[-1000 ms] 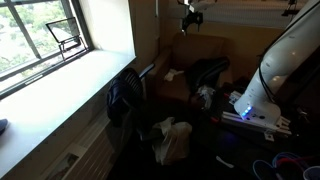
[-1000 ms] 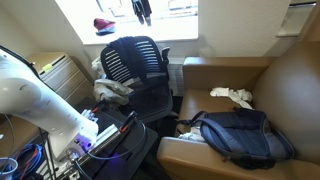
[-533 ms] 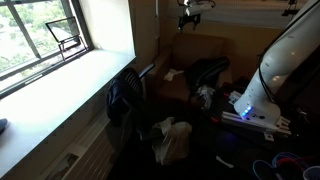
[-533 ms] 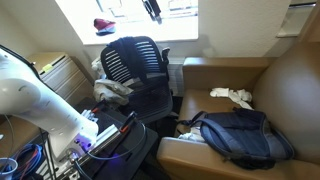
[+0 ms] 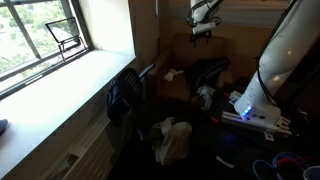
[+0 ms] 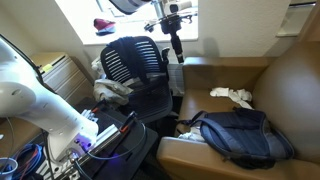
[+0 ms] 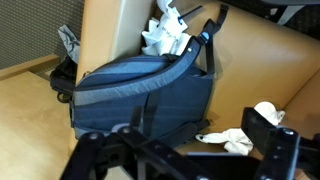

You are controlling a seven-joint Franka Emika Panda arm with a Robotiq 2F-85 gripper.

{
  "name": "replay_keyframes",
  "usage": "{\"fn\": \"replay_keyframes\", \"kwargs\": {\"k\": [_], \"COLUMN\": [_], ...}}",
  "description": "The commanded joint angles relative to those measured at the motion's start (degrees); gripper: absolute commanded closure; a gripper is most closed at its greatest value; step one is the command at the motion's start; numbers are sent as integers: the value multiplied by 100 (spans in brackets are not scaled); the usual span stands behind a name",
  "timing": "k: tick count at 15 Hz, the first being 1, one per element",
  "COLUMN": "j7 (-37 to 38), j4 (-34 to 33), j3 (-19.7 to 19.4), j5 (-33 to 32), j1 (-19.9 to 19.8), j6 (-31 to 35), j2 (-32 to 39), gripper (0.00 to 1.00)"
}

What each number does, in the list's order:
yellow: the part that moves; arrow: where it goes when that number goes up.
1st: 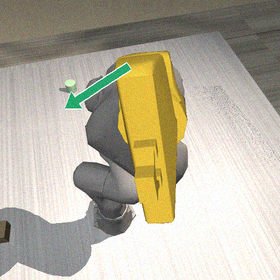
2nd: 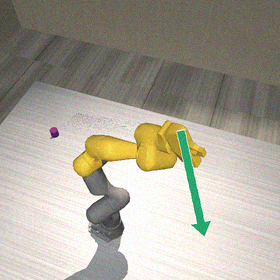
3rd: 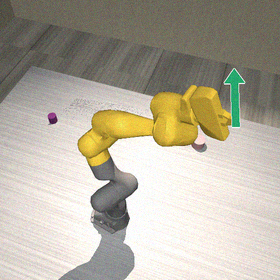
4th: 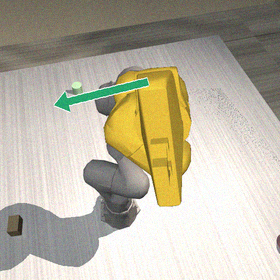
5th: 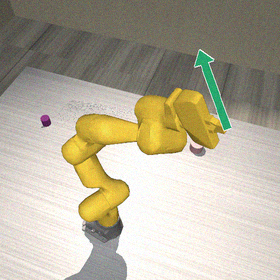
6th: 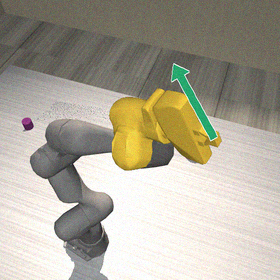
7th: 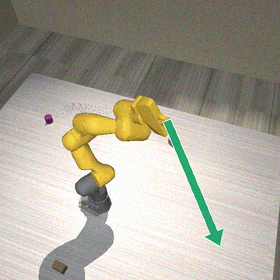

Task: Take the bag from the brown chair and place it on the black chair

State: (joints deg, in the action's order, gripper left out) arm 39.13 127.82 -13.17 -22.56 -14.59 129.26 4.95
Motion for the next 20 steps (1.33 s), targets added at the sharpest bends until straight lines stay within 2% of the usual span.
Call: {"fn": "replay_keyframes", "kwargs": {"k": [1,3,6,9,11,13,15,16,19,20], "j7": [-15,105,1263,2168,2657,2974,3030,2807,2945,2619], "j4": [-75,7,-306,-636,-1020,-1521,-1672,-1384,-1655,-1646], "j3": [-95,-85,-303,-895,-1435,-1855,-2000,-2009,-1992,-1953], "j5": [18,-151,-331,-840,-958,-745,-426,-517,-413,-501], "j1": [98,148,60,-8,46,100,387,207,351,243], "j6": [-100,40,950,1985,2346,2337,1303,2032,1479,1640], "j2": [74,6,778,1649,2338,3018,2990,2934,3046,3030], "gripper": [0,0,0,0,0,0,0,0,0,0]}}
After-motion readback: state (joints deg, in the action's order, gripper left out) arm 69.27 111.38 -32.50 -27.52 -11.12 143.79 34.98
